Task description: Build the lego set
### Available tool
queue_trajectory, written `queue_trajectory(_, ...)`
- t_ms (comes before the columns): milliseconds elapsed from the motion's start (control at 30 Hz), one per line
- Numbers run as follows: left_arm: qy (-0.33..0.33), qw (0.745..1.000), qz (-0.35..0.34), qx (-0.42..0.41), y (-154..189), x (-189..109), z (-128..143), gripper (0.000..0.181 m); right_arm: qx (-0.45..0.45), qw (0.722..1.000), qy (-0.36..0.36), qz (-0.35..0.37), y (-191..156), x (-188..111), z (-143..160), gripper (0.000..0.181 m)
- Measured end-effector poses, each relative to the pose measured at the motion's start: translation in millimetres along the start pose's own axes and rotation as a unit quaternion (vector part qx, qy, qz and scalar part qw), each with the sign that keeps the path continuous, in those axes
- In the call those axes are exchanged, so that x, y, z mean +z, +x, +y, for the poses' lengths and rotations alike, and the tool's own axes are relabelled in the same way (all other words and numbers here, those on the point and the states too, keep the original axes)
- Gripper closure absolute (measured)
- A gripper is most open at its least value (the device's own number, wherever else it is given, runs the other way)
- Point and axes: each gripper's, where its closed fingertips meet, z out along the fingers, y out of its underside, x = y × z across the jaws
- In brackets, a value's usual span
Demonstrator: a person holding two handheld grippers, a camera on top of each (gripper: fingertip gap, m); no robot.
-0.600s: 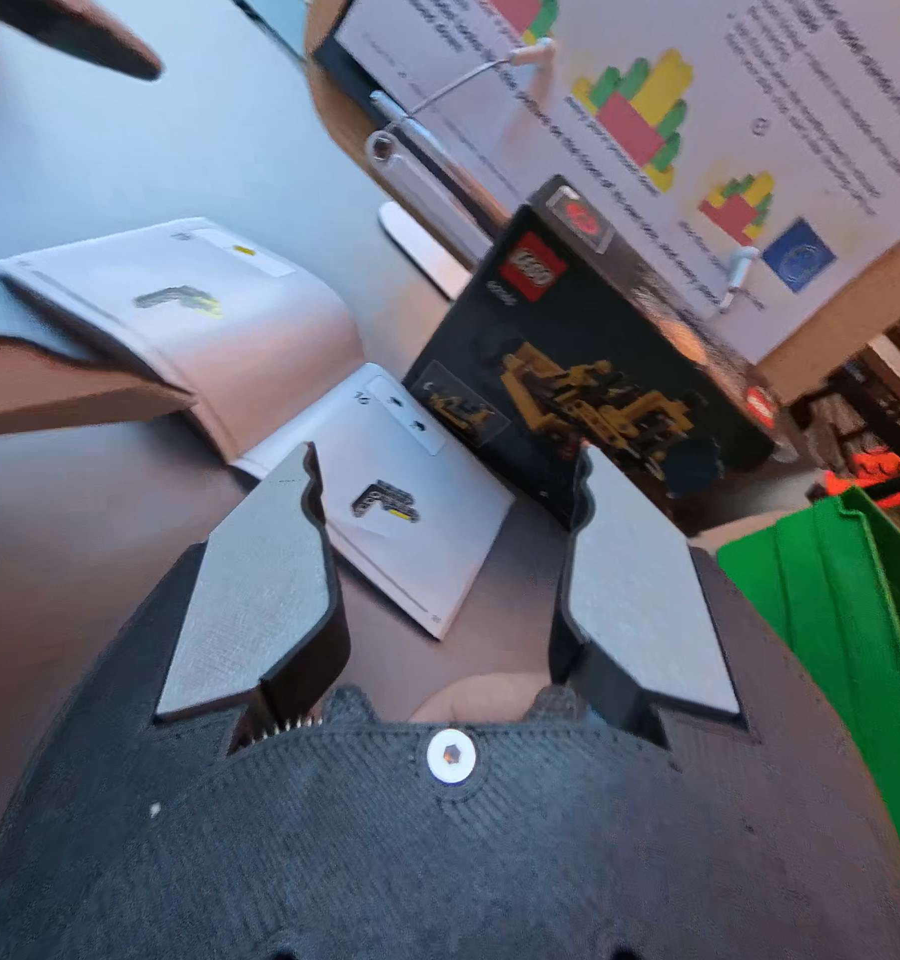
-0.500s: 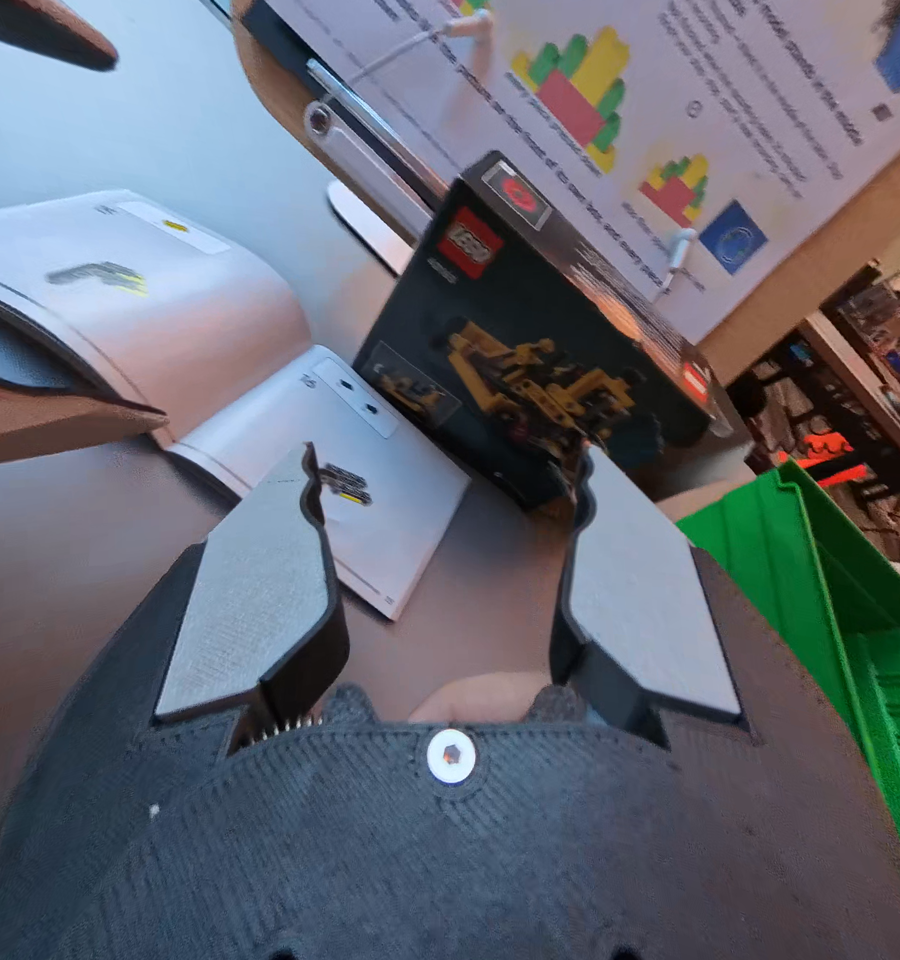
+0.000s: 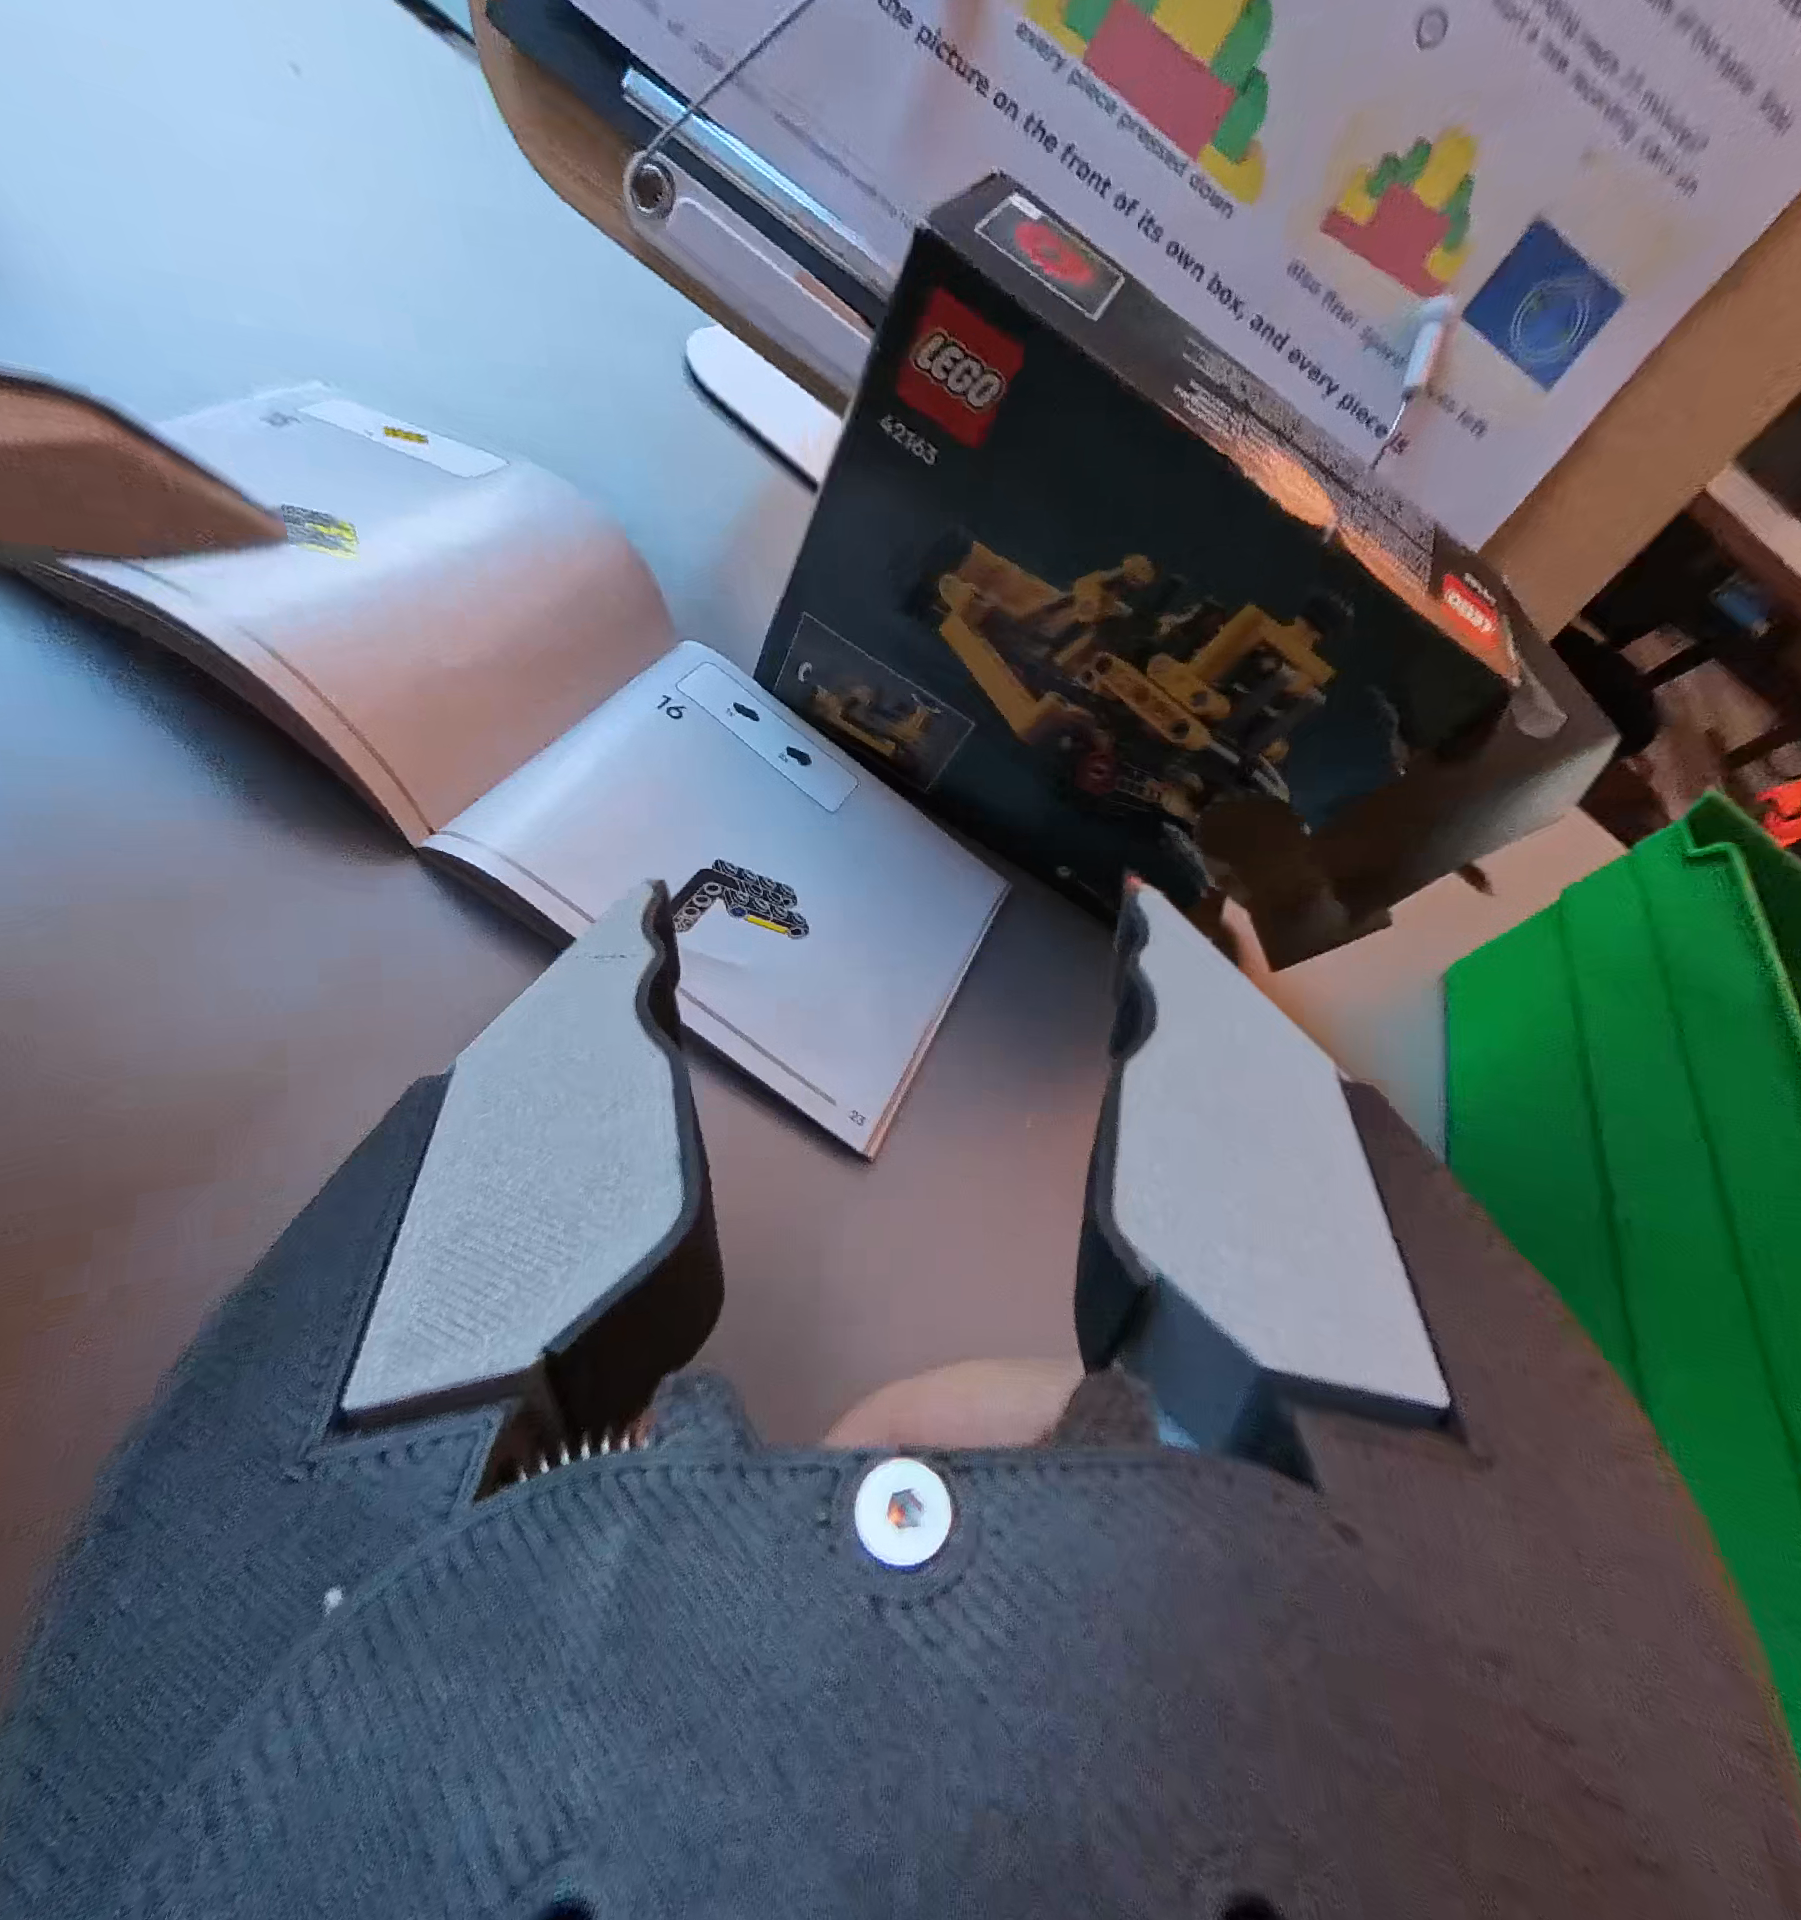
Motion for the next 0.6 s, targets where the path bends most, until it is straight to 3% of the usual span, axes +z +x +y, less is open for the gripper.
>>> queue_trajectory(200,-0.017,0.999,-0.034,-0.014,-22,0,17,0.111,0.043,0.999,0.003,-0.012,3,-3,10,0.102)
queue_trajectory(400,-0.005,0.999,0.005,-0.048,-20,-28,31,0.13,0.035,0.999,-0.002,-0.037,7,-28,32,0.13)
queue_trajectory(500,0.015,0.993,0.104,-0.05,4,-58,28,0.13,0.022,0.996,0.01,-0.09,-5,-41,36,0.145)
queue_trajectory(600,-0.016,0.978,0.21,-0.007,42,-82,38,0.121,0.023,0.989,-0.002,-0.145,-12,-46,45,0.15)
